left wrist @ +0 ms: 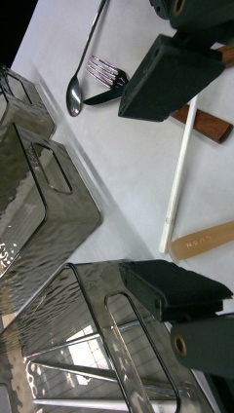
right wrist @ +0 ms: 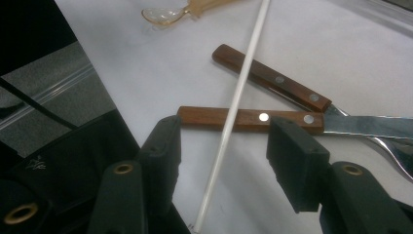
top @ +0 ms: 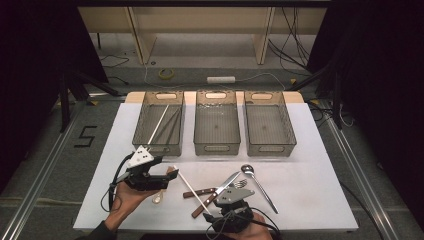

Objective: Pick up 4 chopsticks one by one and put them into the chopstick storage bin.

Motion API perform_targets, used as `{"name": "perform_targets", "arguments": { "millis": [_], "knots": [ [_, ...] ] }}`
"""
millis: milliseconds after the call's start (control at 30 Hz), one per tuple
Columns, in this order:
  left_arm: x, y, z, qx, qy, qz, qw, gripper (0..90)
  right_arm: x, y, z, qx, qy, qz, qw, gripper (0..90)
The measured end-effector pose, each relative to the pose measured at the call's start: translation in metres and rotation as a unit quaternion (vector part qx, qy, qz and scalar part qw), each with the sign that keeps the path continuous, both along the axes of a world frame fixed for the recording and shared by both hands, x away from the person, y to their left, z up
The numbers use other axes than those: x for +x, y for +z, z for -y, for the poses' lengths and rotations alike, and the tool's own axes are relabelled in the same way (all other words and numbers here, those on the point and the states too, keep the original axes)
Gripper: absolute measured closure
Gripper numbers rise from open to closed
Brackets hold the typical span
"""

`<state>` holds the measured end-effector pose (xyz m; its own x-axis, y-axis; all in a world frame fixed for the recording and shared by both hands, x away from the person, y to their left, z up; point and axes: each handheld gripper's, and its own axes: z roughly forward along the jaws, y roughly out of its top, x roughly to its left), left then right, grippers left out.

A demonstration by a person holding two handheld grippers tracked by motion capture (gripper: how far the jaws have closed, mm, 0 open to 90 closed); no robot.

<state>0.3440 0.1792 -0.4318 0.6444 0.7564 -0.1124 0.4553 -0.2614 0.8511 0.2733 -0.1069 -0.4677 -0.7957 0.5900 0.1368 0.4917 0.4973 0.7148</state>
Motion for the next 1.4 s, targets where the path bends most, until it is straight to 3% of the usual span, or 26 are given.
{"name": "perform_targets", "arguments": {
  "millis": [433,733,1400],
  "knots": [
    [-0.003,0.0,0.001,0.006,-0.004,0.003,1.0,22.2,0.001,-0.004,-0.004,-0.006,0.003,-0.007,0.9999,57.4],
    [-0.005,0.0,0.002,0.01,-0.007,0.002,0.9999,22.2,0.001,-0.012,-0.009,-0.03,0.006,-0.014,0.9994,60.8],
    [-0.007,0.0,0.004,0.013,-0.01,0.003,0.9999,22.3,0.004,-0.017,-0.012,-0.05,0.002,-0.034,0.9982,70.1]
  ]
}}
